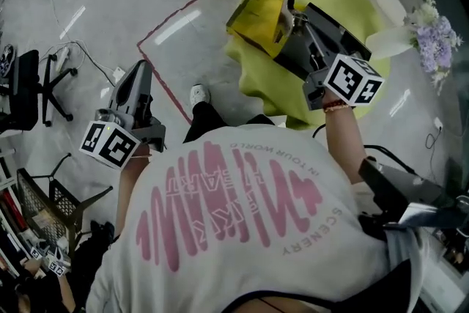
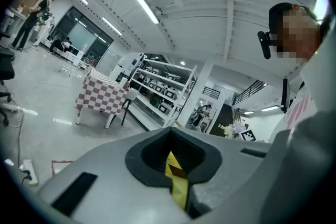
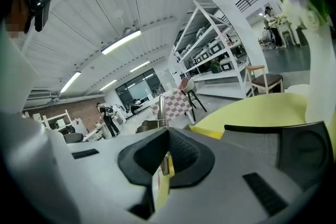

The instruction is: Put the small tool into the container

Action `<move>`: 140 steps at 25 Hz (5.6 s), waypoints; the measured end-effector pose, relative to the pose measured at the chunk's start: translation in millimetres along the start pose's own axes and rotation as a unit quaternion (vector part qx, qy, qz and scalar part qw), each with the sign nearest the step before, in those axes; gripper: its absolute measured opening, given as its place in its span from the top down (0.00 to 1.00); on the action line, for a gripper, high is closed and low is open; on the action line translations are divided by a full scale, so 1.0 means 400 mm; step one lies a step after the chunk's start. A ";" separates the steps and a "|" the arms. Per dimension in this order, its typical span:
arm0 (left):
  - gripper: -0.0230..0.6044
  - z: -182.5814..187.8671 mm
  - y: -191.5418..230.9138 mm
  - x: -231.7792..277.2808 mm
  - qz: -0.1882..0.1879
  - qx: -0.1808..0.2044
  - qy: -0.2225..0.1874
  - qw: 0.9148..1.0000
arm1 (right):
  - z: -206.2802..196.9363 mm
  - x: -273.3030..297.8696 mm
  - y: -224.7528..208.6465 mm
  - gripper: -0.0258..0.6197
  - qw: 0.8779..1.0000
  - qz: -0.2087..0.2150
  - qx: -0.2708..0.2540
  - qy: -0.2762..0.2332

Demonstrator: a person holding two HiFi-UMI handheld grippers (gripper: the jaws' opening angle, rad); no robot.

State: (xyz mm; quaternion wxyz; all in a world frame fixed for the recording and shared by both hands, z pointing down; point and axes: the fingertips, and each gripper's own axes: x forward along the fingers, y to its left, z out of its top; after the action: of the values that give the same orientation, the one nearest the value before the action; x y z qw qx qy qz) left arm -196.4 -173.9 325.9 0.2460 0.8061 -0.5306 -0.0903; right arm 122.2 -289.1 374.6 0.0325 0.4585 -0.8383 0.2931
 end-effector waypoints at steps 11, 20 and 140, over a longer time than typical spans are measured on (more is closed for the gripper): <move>0.95 0.046 0.106 0.149 -0.053 0.000 0.024 0.998 | -0.036 0.125 -0.035 0.95 0.996 -0.069 -0.009 0.062; 0.95 0.008 0.179 0.152 -0.031 -0.025 0.025 0.999 | -0.091 0.193 -0.081 0.95 0.983 -0.107 -0.047 0.142; 0.95 -0.050 0.276 -0.020 0.054 -0.076 -0.015 0.996 | -0.224 0.318 -0.245 0.91 0.915 -0.238 0.007 0.326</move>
State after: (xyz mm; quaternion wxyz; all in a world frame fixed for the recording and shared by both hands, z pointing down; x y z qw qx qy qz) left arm -281.2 -195.5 396.6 0.3030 0.7537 -0.5689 -0.1289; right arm 106.7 -377.5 535.0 0.3696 0.5235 -0.6455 0.4155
